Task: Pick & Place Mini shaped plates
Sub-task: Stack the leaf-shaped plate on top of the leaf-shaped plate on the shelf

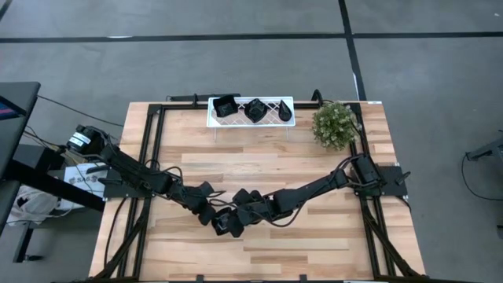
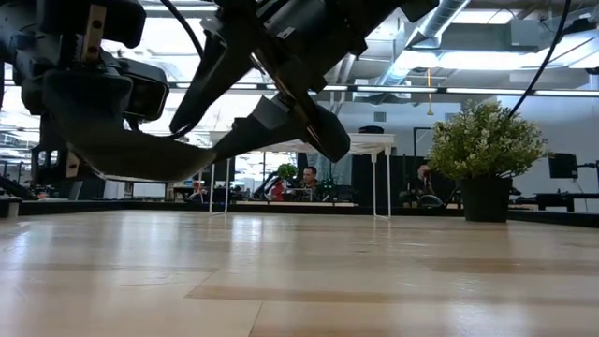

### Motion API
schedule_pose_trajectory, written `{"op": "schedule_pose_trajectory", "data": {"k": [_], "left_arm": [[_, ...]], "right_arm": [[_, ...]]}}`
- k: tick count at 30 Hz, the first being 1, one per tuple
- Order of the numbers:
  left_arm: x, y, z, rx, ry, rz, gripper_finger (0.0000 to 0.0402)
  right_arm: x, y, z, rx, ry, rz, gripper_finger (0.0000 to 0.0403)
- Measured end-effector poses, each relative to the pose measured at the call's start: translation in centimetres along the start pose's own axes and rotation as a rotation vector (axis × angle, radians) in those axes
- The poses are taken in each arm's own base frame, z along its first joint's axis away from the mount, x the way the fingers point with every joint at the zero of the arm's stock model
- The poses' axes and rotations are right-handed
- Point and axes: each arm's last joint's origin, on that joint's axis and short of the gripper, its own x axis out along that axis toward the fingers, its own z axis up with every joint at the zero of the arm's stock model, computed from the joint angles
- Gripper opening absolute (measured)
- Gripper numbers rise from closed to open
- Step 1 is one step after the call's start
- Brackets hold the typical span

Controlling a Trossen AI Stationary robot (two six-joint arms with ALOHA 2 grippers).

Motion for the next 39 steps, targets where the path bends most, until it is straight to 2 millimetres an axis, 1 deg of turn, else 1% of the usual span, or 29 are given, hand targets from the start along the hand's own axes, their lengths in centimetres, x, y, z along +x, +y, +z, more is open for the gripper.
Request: {"op": "schedule_pose_trajectory", "data": {"k": [4, 7, 11, 16, 19, 22, 31, 35, 37, 39], "left_arm": [[0.0, -0.02, 0.03, 0.0, -0.004, 0.001, 0.0004], [-0.06, -0.28, 0.17, 0.001, -0.018, -0.016, 0.0004], [-0.05, -0.17, 0.1, 0.001, -0.009, -0.007, 0.0004], [-0.04, -0.14, 0.09, 0.001, -0.008, -0.006, 0.0004], [-0.04, -0.14, 0.07, 0.0, -0.005, -0.007, 0.0004], [-0.04, -0.12, 0.06, 0.0, -0.004, -0.007, 0.0004], [-0.03, -0.15, 0.04, 0.0, 0.001, -0.013, 0.0009], [-0.02, -0.3, 0.06, 0.0, 0.001, -0.033, 0.0009], [-0.01, -0.34, 0.07, 0.0, 0.0, -0.041, 0.001], [-0.01, -0.39, 0.09, 0.0, -0.001, -0.047, 0.001]], "right_arm": [[0.01, -0.03, 0.05, 0.002, 0.001, 0.0, 0.021], [0.01, -0.08, 0.0, 0.001, 0.009, -0.003, 0.0225], [0.01, -0.03, 0.04, 0.003, 0.006, 0.002, 0.0226], [0.06, -0.16, 0.22, 0.008, 0.001, -0.002, 0.0213], [0.07, -0.24, 0.27, 0.019, 0.002, -0.007, 0.0196], [0.08, -0.26, 0.3, 0.025, 0.002, -0.008, 0.0169], [0.09, -0.29, 0.28, 0.035, 0.012, -0.005, 0.0054], [0.08, -0.32, 0.23, 0.034, 0.025, -0.004, 0.0011], [0.08, -0.31, 0.23, 0.035, 0.025, -0.004, 0.0005], [0.08, -0.32, 0.22, 0.044, 0.026, -0.003, 0.0008]]}}
